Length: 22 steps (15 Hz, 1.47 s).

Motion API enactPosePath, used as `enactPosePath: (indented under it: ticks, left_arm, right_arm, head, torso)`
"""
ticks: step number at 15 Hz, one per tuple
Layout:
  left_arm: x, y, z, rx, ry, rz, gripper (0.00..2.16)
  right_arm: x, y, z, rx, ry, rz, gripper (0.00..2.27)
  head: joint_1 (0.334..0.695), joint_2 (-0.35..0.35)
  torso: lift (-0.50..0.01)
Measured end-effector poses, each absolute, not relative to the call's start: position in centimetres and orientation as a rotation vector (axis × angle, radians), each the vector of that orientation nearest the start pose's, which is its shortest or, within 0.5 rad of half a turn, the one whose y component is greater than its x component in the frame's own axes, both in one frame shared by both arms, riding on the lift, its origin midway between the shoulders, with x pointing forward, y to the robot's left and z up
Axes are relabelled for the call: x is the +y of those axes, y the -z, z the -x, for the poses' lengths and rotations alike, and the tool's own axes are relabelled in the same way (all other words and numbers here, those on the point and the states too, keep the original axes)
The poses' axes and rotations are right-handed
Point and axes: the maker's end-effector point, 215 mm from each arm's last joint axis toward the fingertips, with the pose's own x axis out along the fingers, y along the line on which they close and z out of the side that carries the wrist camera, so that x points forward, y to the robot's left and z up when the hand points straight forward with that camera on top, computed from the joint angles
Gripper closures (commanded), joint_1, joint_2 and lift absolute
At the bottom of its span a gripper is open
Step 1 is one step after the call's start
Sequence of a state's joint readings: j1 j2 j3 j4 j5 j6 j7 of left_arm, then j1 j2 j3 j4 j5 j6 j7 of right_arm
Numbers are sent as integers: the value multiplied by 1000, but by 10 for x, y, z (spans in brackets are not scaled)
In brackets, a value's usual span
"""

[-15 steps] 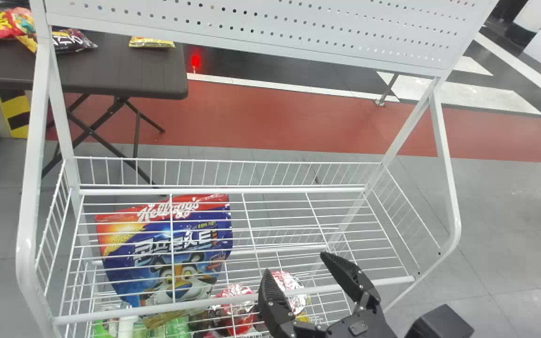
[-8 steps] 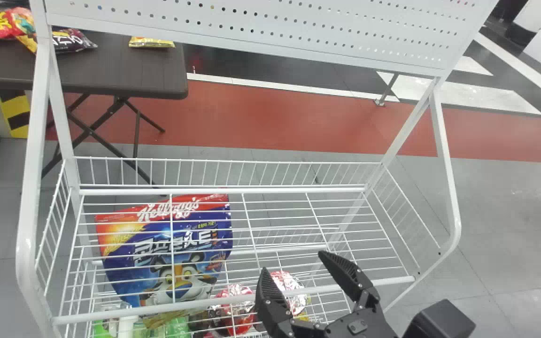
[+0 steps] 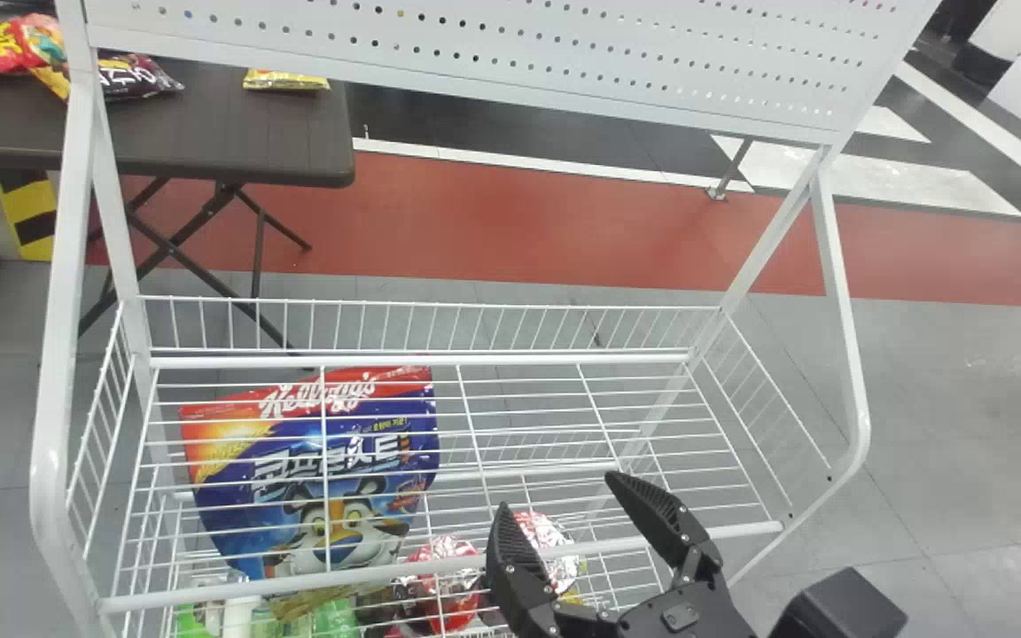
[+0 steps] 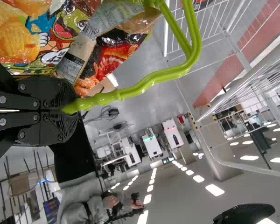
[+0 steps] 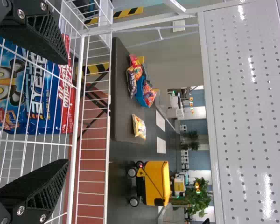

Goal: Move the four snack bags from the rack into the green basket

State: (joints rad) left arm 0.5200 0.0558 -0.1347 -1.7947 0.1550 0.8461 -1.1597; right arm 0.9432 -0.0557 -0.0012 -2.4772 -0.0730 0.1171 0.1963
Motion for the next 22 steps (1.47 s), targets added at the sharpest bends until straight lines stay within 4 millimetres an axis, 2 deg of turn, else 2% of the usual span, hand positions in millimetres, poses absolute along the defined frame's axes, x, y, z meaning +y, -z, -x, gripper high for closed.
enactPosePath:
  ticks: [17, 20, 21, 22]
  left_arm:
    - [-23, 518, -163, 980, 1202, 761, 1997]
    - [-22, 518, -163, 977, 1202, 763, 1997]
    - [-22, 517, -164, 975, 1202, 765, 1997]
    - [-21, 517, -164, 970, 1201, 769, 1997]
  right_arm:
    - [-183, 303, -326, 146, -234, -44, 63]
    - [-201, 323, -324, 178, -205, -36, 60]
    - [-210, 336, -322, 202, -190, -33, 63]
    - [-224, 358, -317, 242, -170, -27, 60]
  head:
    - [695, -350]
    - [695, -350]
    - [695, -350]
    - [695, -350]
  torso:
    - [0]
    - [0]
    - [0]
    - [0]
